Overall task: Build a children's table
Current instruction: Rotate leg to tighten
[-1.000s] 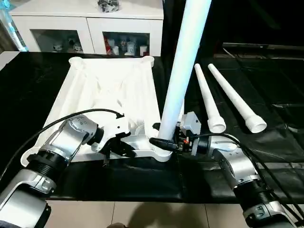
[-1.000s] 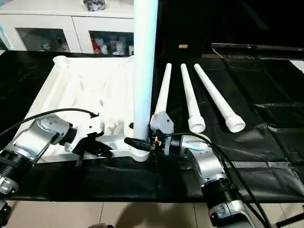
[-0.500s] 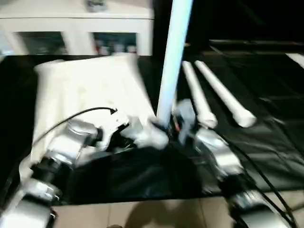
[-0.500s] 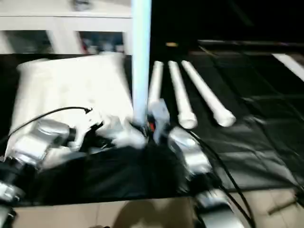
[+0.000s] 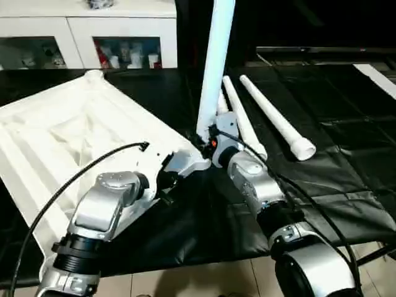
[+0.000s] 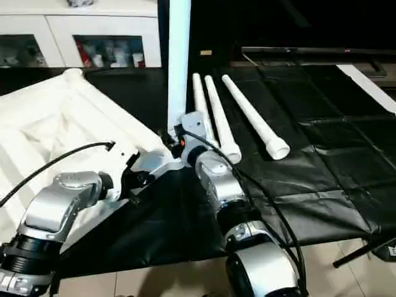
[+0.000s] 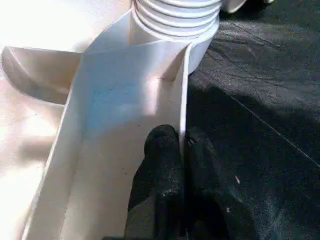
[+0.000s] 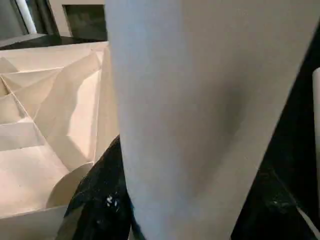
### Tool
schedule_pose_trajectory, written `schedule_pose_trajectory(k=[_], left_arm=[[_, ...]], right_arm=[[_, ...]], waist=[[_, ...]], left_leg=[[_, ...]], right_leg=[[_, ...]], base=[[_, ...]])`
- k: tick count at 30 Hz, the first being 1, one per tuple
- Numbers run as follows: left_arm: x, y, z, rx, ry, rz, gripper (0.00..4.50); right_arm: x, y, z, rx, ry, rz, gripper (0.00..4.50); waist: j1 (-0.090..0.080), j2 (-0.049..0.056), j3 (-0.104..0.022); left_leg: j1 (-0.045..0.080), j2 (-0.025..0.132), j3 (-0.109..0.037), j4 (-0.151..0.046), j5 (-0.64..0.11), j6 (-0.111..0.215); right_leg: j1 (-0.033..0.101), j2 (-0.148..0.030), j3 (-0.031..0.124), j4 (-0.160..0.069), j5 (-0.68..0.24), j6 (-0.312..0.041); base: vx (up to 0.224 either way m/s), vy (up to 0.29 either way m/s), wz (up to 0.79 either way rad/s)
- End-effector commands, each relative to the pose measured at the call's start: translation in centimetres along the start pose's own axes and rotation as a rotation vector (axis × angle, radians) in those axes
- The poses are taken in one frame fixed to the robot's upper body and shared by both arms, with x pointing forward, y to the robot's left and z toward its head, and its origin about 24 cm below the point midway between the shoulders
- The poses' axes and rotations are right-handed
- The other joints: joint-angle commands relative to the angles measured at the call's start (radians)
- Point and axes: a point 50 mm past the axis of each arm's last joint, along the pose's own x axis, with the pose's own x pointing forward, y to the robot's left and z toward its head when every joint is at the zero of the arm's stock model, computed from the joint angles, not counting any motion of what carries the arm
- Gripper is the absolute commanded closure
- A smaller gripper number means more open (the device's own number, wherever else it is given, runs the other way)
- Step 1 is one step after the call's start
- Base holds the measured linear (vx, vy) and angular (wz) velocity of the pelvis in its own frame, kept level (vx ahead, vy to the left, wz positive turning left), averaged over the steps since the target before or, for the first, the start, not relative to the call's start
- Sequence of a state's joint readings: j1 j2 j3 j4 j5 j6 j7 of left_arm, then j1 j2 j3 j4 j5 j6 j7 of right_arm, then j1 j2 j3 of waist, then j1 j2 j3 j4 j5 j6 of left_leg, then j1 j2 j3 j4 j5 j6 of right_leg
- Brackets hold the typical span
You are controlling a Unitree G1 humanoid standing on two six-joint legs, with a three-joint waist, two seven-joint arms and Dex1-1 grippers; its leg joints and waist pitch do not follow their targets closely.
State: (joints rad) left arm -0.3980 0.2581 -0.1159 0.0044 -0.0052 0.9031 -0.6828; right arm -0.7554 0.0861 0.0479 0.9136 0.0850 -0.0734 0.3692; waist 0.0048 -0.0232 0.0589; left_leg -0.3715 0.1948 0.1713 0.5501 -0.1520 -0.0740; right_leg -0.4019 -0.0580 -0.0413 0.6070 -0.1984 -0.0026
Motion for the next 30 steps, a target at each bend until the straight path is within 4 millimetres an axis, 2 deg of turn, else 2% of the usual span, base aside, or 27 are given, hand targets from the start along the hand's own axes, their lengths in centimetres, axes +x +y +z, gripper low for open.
schedule_pose_trajectory(k=[1,2,4,5,6,8,10,12,14,16,20,21,22,24,25,27,30], left_arm=[[0.5,-1.7,1.0,0.002,-0.044,-0.079,4.50],[0.4,-1.6,1.0,0.008,-0.042,-0.068,4.50],[0.4,-1.5,1.0,0.013,-0.040,-0.052,4.50],[0.3,-1.4,1.0,0.013,-0.040,-0.047,4.50],[0.3,-1.2,1.0,0.013,-0.040,-0.043,4.50],[0.3,-0.9,1.1,0.015,-0.041,-0.029,4.50],[0.3,-0.5,1.2,0.028,-0.040,-0.014,4.50],[0.3,0.2,1.4,0.049,-0.038,0.005,4.50],[0.3,0.6,1.5,0.073,-0.033,0.018,4.50],[0.3,1.1,1.6,0.110,-0.024,0.027,4.50],[0.2,1.6,1.6,0.148,-0.016,0.021,4.50],[0.2,1.7,1.5,0.160,-0.013,0.012,4.50],[0.2,1.7,1.5,0.167,-0.008,0.006,4.50],[0.1,1.8,1.0,0.217,0.021,-0.040,4.50],[0.1,1.8,1.0,0.223,0.023,-0.046,4.50],[0.1,1.7,0.5,0.260,0.050,-0.103,4.50],[-0.1,1.7,-0.1,0.314,0.080,-0.164,4.50]], right_arm=[[-0.9,2.0,-5.5,0.091,0.234,0.040,2.57],[-0.8,2.1,-5.5,0.108,0.230,0.040,2.57],[-0.7,2.0,-5.4,0.126,0.224,0.035,2.01],[-0.7,2.0,-5.4,0.125,0.223,0.033,2.01],[-0.7,1.9,-5.4,0.126,0.221,0.029,2.01],[-0.8,1.8,-5.3,0.130,0.215,0.027,1.77],[-0.8,1.6,-5.1,0.137,0.201,0.028,1.60],[-0.9,1.3,-4.8,0.137,0.166,0.044,1.33],[-1.1,1.2,-4.5,0.130,0.137,0.067,1.25],[-1.6,1.0,-4.2,0.127,0.098,0.103,1.04],[-2.7,0.5,-3.7,0.123,0.025,0.154,0.68],[-3.1,0.3,-3.6,0.120,0.006,0.170,0.57],[-3.4,0.2,-3.5,0.118,-0.004,0.182,0.45],[-4.9,-0.3,-3.5,0.103,-0.025,0.233,0.31],[-5.0,-0.3,-3.5,0.103,-0.027,0.238,0.24],[-6.0,-0.8,-3.3,0.090,-0.041,0.266,0.06],[-6.7,-1.5,-2.7,0.069,-0.056,0.285,0.02]], waist=[[0.011,0.007,-0.042],[0.010,0.008,-0.043],[0.009,0.008,-0.044],[0.008,0.008,-0.044],[0.008,0.013,-0.045],[0.010,0.013,-0.046],[0.012,0.014,-0.052],[0.014,0.018,-0.054],[0.018,0.017,-0.054],[0.026,0.016,-0.058],[0.030,0.019,-0.061],[0.038,0.019,-0.063],[0.038,0.019,-0.063],[0.040,0.019,-0.067],[0.043,0.019,-0.068],[0.044,0.019,-0.067],[0.053,0.020,-0.063]], left_leg=[[0.006,0.030,-0.011,-0.065,-0.368,-0.004],[0.006,0.029,-0.011,-0.065,-0.366,-0.004],[0.005,0.029,-0.010,-0.064,-0.361,-0.003],[0.005,0.029,-0.010,-0.064,-0.362,-0.002],[0.006,0.029,-0.011,-0.064,-0.366,-0.003],[0.007,0.029,-0.009,-0.063,-0.364,-0.003],[0.006,0.028,-0.008,-0.060,-0.329,0.002],[0.006,0.028,-0.007,-0.058,-0.308,0.007],[0.007,0.028,-0.007,-0.059,-0.307,0.010],[0.007,0.029,-0.007,-0.057,-0.298,0.013],[0.007,0.030,-0.005,-0.054,-0.264,0.019],[0.008,0.030,-0.004,-0.052,-0.245,0.027],[0.008,0.030,-0.004,-0.052,-0.245,0.027],[0.003,0.029,-0.005,-0.049,-0.207,0.039],[0.006,0.031,-0.005,-0.046,-0.195,0.046],[0.007,0.031,-0.004,-0.047,-0.202,0.048],[0.010,0.032,-0.005,-0.049,-0.232,0.033]], right_leg=[[0.027,-0.067,0.042,-0.094,-0.350,-0.163],[0.027,-0.067,0.042,-0.093,-0.344,-0.162],[0.029,-0.066,0.043,-0.091,-0.319,-0.169],[0.028,-0.066,0.042,-0.091,-0.319,-0.170],[0.029,-0.067,0.042,-0.090,-0.322,-0.171],[0.029,-0.066,0.042,-0.093,-0.308,-0.175],[0.034,-0.064,0.042,-0.084,-0.238,-0.192],[0.036,-0.064,0.042,-0.081,-0.202,-0.204],[0.038,-0.064,0.041,-0.081,-0.201,-0.206],[0.041,-0.064,0.041,-0.081,-0.191,-0.201],[0.045,-0.065,0.041,-0.075,-0.146,-0.219],[0.048,-0.065,0.041,-0.074,-0.118,-0.222],[0.048,-0.065,0.041,-0.074,-0.118,-0.222],[0.054,-0.063,0.039,-0.067,-0.056,-0.230],[0.053,-0.064,0.040,-0.064,-0.031,-0.234],[0.053,-0.064,0.038,-0.065,-0.037,-0.241],[0.049,-0.065,0.038,-0.071,-0.104,-0.239]], base=[[0.000,0.000,0.00],[0.000,0.000,0.00],[0.000,0.000,0.00],[0.000,0.000,0.00],[0.000,0.000,0.00],[0.000,0.000,0.00],[0.000,0.000,0.00],[0.000,0.000,0.00],[0.000,0.000,0.00],[0.000,0.000,0.00],[0.000,0.000,0.00],[0.000,0.000,0.00],[0.000,0.000,0.00],[0.000,0.000,0.00],[0.000,0.000,0.00],[0.000,0.000,0.00],[0.000,0.000,0.00]])
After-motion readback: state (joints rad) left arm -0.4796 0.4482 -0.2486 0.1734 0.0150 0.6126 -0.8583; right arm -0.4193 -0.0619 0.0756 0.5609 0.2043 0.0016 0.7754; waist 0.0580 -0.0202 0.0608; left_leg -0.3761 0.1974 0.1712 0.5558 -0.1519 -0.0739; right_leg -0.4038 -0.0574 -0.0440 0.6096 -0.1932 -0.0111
